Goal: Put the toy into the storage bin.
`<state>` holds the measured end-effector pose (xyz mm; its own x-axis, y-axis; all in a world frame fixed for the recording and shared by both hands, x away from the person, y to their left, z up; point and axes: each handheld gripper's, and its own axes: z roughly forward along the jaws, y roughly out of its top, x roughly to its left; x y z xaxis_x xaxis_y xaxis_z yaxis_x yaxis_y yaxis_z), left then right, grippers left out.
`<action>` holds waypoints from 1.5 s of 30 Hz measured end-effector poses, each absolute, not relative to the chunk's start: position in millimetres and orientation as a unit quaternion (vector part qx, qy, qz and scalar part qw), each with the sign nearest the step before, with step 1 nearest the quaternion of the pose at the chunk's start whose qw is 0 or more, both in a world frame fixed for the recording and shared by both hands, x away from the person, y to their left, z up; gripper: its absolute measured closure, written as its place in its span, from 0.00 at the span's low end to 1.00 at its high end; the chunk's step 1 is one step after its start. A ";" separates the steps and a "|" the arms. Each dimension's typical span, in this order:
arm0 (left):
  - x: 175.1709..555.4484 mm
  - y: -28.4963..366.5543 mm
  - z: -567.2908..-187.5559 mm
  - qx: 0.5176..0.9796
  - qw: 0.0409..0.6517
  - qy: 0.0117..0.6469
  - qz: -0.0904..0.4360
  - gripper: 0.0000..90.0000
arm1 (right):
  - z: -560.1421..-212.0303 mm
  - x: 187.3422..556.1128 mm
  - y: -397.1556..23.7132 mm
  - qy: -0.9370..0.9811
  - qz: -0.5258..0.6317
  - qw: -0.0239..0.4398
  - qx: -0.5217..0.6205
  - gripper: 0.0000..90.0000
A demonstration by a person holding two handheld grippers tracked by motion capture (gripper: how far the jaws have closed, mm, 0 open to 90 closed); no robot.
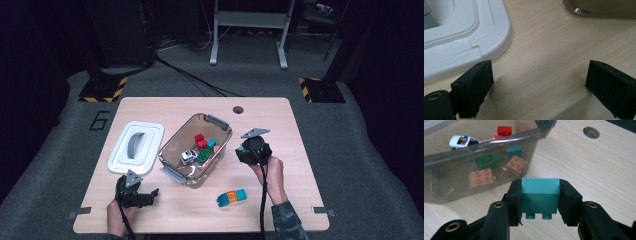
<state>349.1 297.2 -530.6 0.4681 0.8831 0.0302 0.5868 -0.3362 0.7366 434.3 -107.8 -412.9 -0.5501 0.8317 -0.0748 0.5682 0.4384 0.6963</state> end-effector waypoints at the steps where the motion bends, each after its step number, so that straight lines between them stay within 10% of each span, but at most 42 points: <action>1: 349.1 297.2 -530.6 0.787 0.338 0.467 0.219 0.08 | -410.5 435.4 -107.1 0.822 0.317 0.210 0.423 0.65; 45: 349.5 298.4 -529.9 0.792 0.336 0.464 0.212 0.08 | -359.4 469.3 -69.7 0.829 0.332 0.233 0.384 0.65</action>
<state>349.5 298.4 -529.9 0.4797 0.8771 0.0237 0.5924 -0.3437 0.7287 469.3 -69.7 -359.4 -0.5962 0.7921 -0.1307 0.4824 0.4836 0.7303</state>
